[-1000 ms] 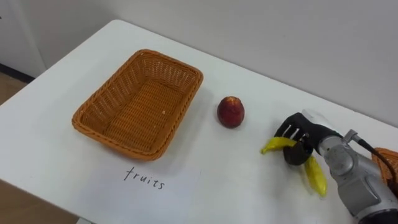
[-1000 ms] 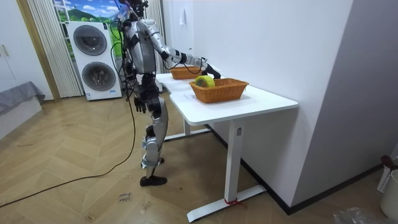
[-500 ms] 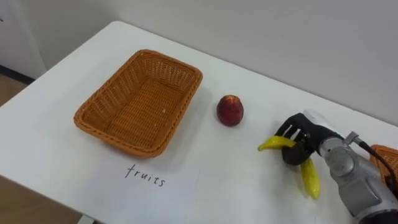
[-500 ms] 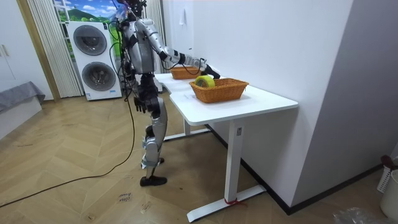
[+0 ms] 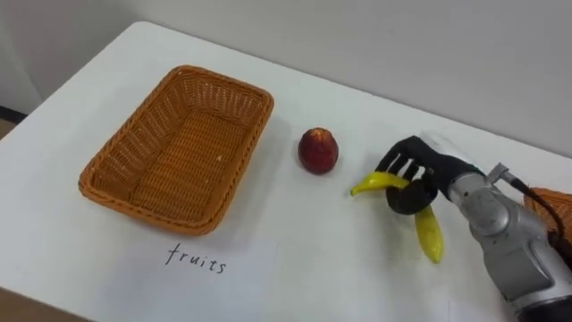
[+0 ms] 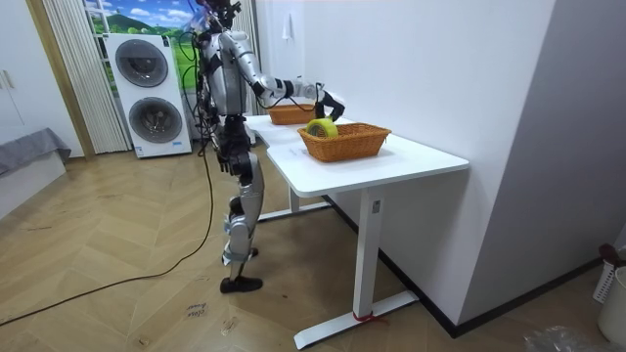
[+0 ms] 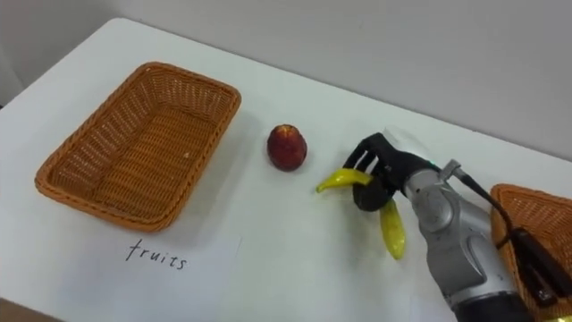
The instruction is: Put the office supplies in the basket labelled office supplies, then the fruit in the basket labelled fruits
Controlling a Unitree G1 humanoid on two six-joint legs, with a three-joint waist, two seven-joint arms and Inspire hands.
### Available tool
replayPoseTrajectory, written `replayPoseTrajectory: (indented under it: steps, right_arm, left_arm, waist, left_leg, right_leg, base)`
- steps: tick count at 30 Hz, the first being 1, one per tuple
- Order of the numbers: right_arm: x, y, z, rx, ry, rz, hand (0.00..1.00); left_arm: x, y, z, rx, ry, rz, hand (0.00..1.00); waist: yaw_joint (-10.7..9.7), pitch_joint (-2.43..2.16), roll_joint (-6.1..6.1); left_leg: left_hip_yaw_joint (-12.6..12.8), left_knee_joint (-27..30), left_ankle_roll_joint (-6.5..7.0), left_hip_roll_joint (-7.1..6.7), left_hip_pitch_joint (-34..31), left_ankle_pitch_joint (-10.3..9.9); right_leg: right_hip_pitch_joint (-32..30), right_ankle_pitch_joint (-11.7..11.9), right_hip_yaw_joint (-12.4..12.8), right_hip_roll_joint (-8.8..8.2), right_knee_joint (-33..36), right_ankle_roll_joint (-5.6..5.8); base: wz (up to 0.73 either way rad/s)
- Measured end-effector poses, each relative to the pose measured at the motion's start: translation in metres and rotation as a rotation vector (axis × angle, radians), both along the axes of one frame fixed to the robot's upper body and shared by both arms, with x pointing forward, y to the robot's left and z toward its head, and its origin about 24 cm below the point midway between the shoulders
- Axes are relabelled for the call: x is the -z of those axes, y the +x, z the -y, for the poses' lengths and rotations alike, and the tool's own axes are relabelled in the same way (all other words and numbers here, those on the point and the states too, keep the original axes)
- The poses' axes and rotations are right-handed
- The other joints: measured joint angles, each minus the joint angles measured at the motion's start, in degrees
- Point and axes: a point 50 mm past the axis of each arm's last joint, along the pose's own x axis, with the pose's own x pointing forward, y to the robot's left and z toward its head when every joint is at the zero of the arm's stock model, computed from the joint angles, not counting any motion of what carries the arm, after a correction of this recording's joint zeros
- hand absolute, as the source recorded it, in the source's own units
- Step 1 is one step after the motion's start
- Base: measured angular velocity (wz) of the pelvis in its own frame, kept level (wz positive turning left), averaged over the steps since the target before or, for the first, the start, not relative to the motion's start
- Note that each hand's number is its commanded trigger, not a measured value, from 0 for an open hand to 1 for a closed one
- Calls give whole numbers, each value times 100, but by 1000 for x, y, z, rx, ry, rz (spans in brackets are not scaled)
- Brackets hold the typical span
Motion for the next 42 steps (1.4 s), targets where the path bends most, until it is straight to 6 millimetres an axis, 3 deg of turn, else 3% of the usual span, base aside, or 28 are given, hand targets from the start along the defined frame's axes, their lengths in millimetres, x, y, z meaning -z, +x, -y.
replayPoseTrajectory:
  steps: [6, 8, 13, 18, 27, 32, 42]
  right_arm:
    - [-42, 5, -12, -65, 31, 165, 100]
    - [-66, 8, -17, -88, 36, 259, 100]
    - [-99, 1, -25, -133, 62, 408, 100]
    - [-100, -1, -30, -152, 96, 410, 100]
    - [-93, 0, -50, -183, 274, 361, 100]
    - [-91, 5, -75, -274, 288, 332, 100]
    - [-77, 7, -89, -309, 393, 250, 100]
  left_arm:
    - [3, -6, 4, -21, -9, -10, 0]
    - [3, -8, 5, -25, -5, -12, 0]
    - [4, -7, 6, -38, -8, 3, 0]
    - [7, -13, 12, -48, -24, -17, 0]
    - [9, -17, 17, -40, -34, -51, 0]
    - [9, -15, 16, -37, -30, -49, 0]
    - [8, -9, 15, -32, -28, -29, 0]
  waist:
    - [-141, 10, 19]
    - [-232, 10, 20]
    - [-201, 20, 55]
    - [-159, 6, 51]
    - [221, 10, 52]
    - [306, 3, 4]
    - [646, 39, -141]
  left_leg:
    - [33, -95, 0, -1, 117, 0]
    - [31, -95, 0, -2, 106, 0]
    - [31, -93, 0, 1, 150, 0]
    - [9, -80, 0, -1, 196, 0]
    - [-3, -45, -3, 5, 166, 0]
    - [-87, -11, -8, -8, 92, 5]
    - [-218, 8, -11, -17, 76, 9]
  right_leg:
    - [71, 0, 231, 12, -16, 0]
    - [60, 0, 233, 13, -17, 0]
    - [92, 0, 239, 12, -16, 1]
    - [158, 0, 232, 10, -17, 1]
    - [184, 0, 210, 23, 1, 0]
    - [181, 0, 79, 16, -2, 0]
    - [192, 0, -87, 15, -15, 1]
  base:
    - [-1]
    - [0]
    - [-2]
    - [0]
    - [-1]
    - [10]
    - [9]
